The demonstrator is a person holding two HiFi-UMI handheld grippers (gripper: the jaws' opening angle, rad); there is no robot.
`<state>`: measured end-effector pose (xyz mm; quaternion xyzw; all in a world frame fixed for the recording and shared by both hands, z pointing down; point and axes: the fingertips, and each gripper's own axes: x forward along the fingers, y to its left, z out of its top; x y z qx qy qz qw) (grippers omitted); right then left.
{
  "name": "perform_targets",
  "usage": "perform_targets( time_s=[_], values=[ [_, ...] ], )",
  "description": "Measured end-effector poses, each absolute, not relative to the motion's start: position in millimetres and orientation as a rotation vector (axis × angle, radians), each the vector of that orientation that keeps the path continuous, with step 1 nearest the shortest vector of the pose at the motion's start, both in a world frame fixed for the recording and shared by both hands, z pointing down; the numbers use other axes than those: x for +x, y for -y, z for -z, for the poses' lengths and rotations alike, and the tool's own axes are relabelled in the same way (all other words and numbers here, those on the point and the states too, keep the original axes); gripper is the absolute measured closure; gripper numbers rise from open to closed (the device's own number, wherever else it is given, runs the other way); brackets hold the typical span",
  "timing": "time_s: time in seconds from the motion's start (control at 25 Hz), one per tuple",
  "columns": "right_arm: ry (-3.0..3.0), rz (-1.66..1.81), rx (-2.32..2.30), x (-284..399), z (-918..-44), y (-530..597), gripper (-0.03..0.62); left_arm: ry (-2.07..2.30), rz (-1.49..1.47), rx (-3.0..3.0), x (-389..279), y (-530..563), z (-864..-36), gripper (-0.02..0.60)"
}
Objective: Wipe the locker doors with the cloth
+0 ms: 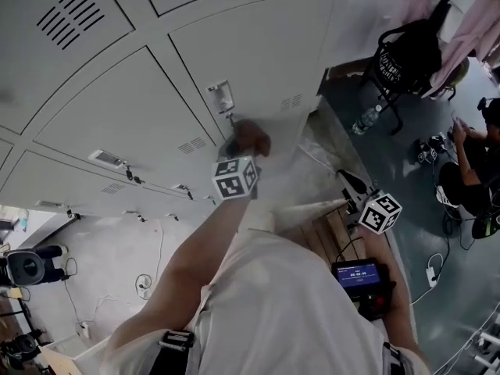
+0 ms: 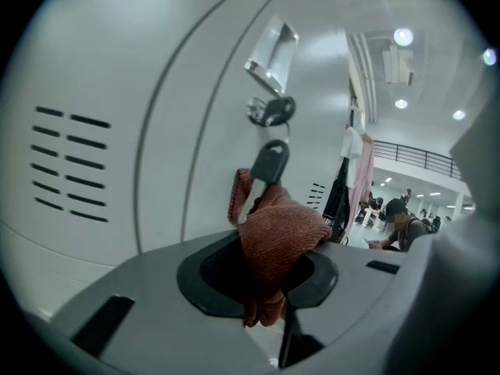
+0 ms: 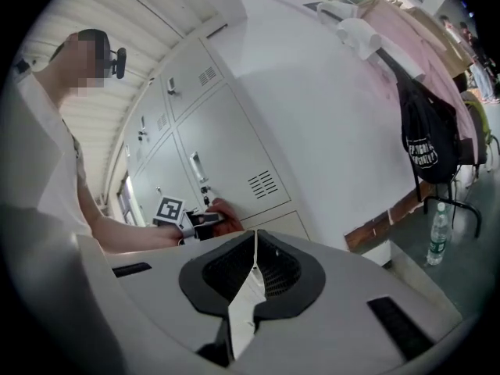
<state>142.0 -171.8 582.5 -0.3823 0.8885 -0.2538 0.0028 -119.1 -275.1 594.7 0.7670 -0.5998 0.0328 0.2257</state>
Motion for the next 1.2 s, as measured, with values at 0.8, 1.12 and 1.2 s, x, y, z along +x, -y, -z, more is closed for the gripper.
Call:
perform_targets(
  time_s=[0.8,1.12,1.2],
  values=[
    [-2.784,0.836,-1.188,136,-589,172,0.574,1.938,-0.623,2.324,-164,253,-555,0.505],
    [-2.760,0.841,-1.222,145,-587,170,0.574,1.784,-0.163,2.110,-122,269,-544,0.503],
    [-2.743,0.850,-1.245,150,-589,167,0.574,1.742,-0.108,2.100,-110,272,-537,0.503]
  ],
)
